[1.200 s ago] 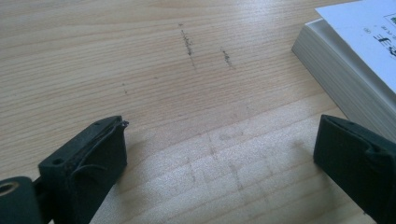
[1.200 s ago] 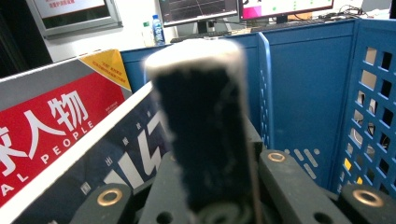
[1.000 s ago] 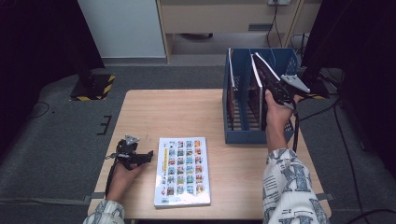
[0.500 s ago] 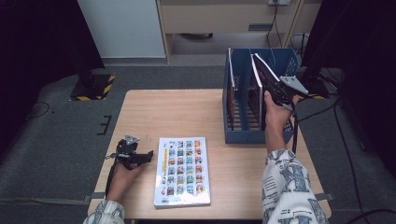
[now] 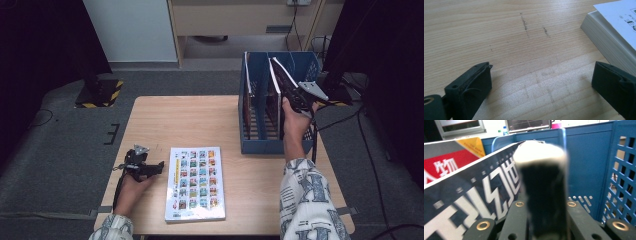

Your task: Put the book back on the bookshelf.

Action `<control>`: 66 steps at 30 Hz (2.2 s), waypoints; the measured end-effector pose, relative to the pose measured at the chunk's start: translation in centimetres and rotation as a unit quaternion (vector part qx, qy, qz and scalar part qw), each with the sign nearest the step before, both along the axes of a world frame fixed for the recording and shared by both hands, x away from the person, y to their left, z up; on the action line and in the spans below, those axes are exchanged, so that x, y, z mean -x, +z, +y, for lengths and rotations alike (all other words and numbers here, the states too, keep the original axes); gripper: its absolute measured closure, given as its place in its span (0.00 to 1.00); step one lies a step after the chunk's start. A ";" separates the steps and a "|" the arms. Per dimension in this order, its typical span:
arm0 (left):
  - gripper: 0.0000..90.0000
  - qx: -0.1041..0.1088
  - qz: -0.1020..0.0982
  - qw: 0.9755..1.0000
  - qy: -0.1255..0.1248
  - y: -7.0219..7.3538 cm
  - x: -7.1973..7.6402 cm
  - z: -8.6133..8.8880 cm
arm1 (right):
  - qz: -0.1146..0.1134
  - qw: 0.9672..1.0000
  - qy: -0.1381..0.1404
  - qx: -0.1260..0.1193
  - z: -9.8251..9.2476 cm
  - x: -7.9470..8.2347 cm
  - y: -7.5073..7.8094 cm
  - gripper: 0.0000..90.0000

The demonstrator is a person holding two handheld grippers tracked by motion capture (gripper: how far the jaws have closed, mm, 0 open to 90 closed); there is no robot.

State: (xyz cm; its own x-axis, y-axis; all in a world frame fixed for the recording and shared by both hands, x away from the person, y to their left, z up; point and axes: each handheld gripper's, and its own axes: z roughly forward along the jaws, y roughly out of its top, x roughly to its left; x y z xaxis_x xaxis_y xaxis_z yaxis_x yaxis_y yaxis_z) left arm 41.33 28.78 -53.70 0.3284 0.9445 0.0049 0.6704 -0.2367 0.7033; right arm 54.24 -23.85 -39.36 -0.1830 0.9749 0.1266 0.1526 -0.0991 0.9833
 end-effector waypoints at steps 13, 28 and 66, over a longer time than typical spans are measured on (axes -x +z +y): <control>0.02 0.000 0.000 1.000 0.001 0.0 0.0 0.0 | 0.007 0.998 0.026 0.049 -0.1 0.2 1.1 0.90; 0.02 0.000 0.000 1.000 0.001 0.0 0.0 0.0 | -0.007 0.999 -0.020 0.047 -0.2 -0.6 0.8 0.92; 0.02 0.000 0.000 1.000 0.001 0.0 0.0 0.0 | 0.043 0.995 0.042 0.085 -1.0 5.7 0.8 0.45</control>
